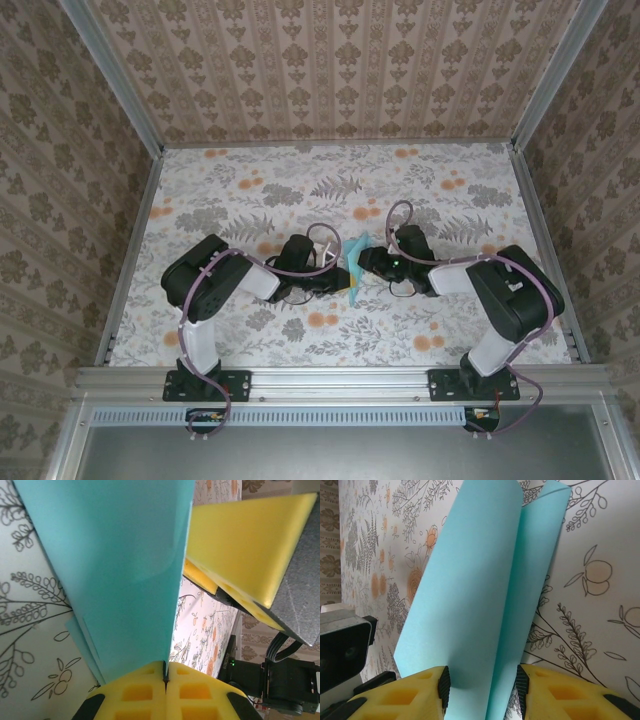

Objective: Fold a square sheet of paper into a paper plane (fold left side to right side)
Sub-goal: Fold the wing for the fifth time at the center of the table.

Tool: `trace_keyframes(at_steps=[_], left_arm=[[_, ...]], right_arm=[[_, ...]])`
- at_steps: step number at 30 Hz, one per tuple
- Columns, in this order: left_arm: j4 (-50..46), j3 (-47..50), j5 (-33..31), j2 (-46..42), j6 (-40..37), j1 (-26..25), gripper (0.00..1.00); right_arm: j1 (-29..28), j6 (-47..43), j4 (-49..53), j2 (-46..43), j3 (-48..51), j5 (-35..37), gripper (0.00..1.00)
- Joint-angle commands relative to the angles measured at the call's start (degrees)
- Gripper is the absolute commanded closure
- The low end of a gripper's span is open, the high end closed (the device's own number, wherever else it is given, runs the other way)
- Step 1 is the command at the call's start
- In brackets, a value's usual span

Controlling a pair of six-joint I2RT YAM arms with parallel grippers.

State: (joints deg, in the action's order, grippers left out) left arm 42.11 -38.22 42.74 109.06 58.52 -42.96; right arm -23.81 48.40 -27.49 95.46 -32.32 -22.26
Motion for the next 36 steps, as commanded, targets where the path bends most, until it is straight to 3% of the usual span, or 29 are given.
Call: trace_keyframes(at_steps=[1, 8, 20, 28, 36], left_arm=[[1.31, 0.57, 1.04, 0.9, 0.69, 0.51, 0.99], [1.32, 0.39, 1.12, 1.07, 0.8, 0.59, 0.96], [-0.17, 1.08, 1.12, -2.35, 0.08, 1.42, 0.81], [-6.06, 1.67, 1.03, -7.69, -2.65, 4.49, 0.67], [-11.37, -3.05, 1.88, -5.62, -5.06, 6.06, 0.6]], right_arm=[[-0.79, 0.75, 0.7, 2.27, -1.73, 1.87, 0.58], [-1.4, 0.13, 6.08, 3.62, -3.71, 3.34, 0.6], [-1.69, -0.08, 10.07, 5.49, -4.43, 4.81, 0.62], [-1.68, -0.25, 10.33, 5.48, -4.38, 4.95, 0.62], [-1.68, -0.52, 10.76, 5.26, -4.25, 5.02, 0.62]])
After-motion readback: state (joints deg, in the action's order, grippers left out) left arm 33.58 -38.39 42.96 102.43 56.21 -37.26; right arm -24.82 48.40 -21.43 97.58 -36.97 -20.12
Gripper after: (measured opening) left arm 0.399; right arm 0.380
